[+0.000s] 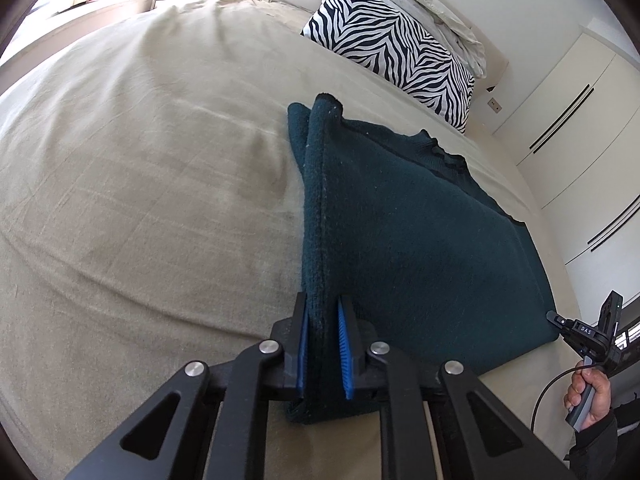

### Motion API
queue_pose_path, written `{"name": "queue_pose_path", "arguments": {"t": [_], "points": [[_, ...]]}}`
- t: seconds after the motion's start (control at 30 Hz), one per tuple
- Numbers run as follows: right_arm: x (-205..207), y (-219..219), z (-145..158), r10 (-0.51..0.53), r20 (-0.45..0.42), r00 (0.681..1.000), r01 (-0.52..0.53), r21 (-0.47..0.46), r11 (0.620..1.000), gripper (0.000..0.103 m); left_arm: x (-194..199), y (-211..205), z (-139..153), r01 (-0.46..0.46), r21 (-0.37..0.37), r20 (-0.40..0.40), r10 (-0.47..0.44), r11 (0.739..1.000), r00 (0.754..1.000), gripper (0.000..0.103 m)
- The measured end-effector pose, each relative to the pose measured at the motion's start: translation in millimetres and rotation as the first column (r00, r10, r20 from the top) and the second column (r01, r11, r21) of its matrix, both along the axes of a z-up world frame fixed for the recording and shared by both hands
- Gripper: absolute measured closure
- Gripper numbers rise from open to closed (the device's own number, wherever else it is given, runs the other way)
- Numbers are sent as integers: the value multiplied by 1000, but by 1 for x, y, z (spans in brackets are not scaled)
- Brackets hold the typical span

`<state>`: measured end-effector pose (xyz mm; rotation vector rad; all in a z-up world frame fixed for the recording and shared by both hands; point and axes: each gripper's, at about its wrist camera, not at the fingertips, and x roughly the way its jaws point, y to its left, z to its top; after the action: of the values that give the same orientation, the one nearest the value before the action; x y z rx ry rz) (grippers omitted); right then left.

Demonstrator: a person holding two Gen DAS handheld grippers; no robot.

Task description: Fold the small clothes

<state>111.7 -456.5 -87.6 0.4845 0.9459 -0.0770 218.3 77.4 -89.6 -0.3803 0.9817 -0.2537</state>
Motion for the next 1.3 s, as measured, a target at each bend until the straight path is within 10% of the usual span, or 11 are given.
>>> {"name": "queue_pose_path", "arguments": {"t": [0.47,0.6,0.7,0.97,1.17,1.3], "points": [[-10,-21,-11,-70,18,997,66,183,981,95,-2,3,2,7,8,-14,-7,1000,1000,87],[-17,-19,19,-121,71,990,113,110,988,77,-7,-2,40,-23,104,77,15,994,997,85],[-3,-6,46,-99,156,983,76,145,987,43,9,-16,70,-9,141,162,-14,990,987,67],[115,93,55,146,214,966,-214,340,916,45,104,-89,53,47,354,143,-103,934,984,57],[176,150,10,225,153,962,-271,439,857,45,124,-84,-1,47,360,100,-88,932,991,51],[187,124,-21,144,122,982,-186,484,855,76,126,-80,-3,50,328,98,-87,943,991,51]]}}
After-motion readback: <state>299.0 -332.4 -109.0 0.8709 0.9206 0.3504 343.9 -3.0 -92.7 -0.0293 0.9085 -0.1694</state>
